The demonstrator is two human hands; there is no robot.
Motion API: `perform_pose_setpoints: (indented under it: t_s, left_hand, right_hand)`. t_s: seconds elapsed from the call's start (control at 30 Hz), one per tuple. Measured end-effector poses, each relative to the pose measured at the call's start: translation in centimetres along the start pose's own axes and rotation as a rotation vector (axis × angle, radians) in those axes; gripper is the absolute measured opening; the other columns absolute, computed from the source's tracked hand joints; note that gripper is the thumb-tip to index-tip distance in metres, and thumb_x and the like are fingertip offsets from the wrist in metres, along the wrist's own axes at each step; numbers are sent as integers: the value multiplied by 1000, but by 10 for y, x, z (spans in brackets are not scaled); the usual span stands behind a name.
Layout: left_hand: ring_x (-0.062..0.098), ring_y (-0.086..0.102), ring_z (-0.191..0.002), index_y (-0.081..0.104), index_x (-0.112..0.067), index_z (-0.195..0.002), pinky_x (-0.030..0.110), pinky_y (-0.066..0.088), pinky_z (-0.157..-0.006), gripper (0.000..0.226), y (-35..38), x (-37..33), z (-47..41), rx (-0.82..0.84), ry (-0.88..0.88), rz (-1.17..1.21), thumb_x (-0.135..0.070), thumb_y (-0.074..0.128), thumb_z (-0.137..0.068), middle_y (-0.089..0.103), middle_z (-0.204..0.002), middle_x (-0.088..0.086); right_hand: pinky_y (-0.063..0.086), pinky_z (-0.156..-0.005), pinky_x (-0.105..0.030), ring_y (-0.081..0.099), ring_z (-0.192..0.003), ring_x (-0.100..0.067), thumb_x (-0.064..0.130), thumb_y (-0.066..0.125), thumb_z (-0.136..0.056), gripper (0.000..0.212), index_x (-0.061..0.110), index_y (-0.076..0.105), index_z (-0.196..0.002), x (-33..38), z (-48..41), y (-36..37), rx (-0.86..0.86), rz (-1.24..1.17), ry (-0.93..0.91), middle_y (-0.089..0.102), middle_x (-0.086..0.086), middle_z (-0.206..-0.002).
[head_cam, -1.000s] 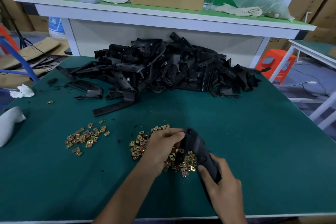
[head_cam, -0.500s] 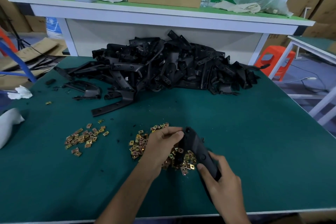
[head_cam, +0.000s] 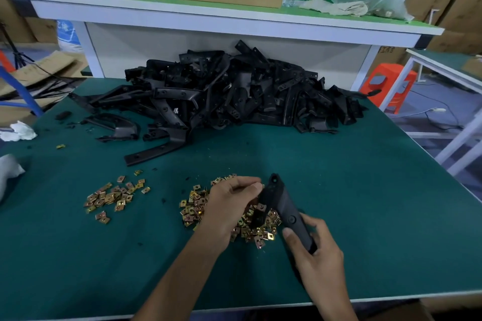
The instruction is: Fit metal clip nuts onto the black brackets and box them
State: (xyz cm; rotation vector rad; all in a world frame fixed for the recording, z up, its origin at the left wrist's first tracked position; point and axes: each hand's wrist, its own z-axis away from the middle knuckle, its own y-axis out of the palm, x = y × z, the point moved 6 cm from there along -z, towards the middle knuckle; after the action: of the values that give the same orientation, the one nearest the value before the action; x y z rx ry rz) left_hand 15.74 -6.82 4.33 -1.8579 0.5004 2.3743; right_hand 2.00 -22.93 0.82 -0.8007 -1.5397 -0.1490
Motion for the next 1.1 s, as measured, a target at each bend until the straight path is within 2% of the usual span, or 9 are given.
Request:
perform_pose_setpoints:
  t_s: [0.07, 0.17, 0.3, 0.47, 0.6, 0.67, 0.8, 0.93, 1.1]
  left_hand:
    - [7, 73, -91, 81, -21, -94, 21, 55, -81, 9, 1, 2, 2, 1, -22, 22, -17, 76, -88, 78, -95, -6]
    - [15, 72, -98, 80, -19, -97, 31, 56, -91, 10, -1, 3, 2, -4, -26, 23, -15, 75, -89, 78, -97, -2]
    - [17, 74, -96, 81, -19, -93, 31, 57, -90, 10, -4, 1, -1, 28, 6, -44, -13, 76, -88, 79, -95, 0]
    - [9, 74, -91, 81, -22, -92, 16, 54, -76, 10, -5, 1, -2, 65, 28, -133, -15, 78, -87, 79, -93, -5]
    - [4, 73, -92, 77, -28, -104, 14, 54, -75, 23, 9, 4, 8, 139, 56, -132, -14, 78, -85, 78, -96, -10]
    - [1, 71, -91, 73, -30, -108, 16, 55, -75, 26, 14, 8, 14, 89, 111, -202, -22, 78, -84, 77, -97, -14]
    - [-4, 66, -81, 70, -32, -96, 9, 48, -66, 17, 12, 1, 22, -129, 262, -453, -40, 76, -83, 72, -87, -21]
    - [-6, 65, -84, 70, -32, -98, 8, 46, -68, 20, 12, -8, 25, -151, 354, -554, -46, 73, -84, 71, -87, -20]
    - [-6, 64, -88, 71, -30, -104, 13, 48, -73, 24, 12, -17, 25, -175, 408, -624, -48, 69, -89, 70, -91, -21]
  right_hand:
    - [50, -56, -27, 65, -65, -20, 51, 75, -79, 31, 49, 62, -108, 0, 1, 0, 5, 3, -2, 74, 8, -76]
    - [51, -57, -31, 64, -66, -21, 44, 77, -83, 29, 51, 61, -106, 0, 1, 3, 34, 28, -1, 72, 8, -75]
    - [51, -58, -28, 65, -65, -15, 43, 78, -83, 29, 50, 61, -106, -1, -1, 2, 39, 52, 14, 73, 10, -75]
    - [52, -62, -22, 66, -68, -4, 43, 77, -85, 27, 47, 62, -107, -2, 0, 4, 45, 123, -4, 74, 16, -81]
    - [50, -65, -18, 67, -74, 4, 41, 77, -85, 29, 41, 61, -109, -3, 1, 3, -19, 168, 8, 72, 26, -85]
    - [51, -67, -18, 67, -76, 5, 42, 76, -86, 32, 43, 59, -113, 0, 3, 4, -31, 184, 5, 71, 29, -88]
    - [54, -68, -27, 66, -78, 3, 50, 68, -87, 38, 47, 54, -122, 9, 10, 4, -37, 209, -24, 68, 31, -91]
    - [55, -69, -32, 66, -77, 2, 64, 54, -84, 43, 46, 57, -123, 12, 11, 1, -40, 192, -28, 68, 30, -89]
    - [55, -62, -36, 64, -64, -5, 65, 51, -86, 36, 46, 59, -116, 11, 10, 4, -13, 192, -28, 68, 19, -76]
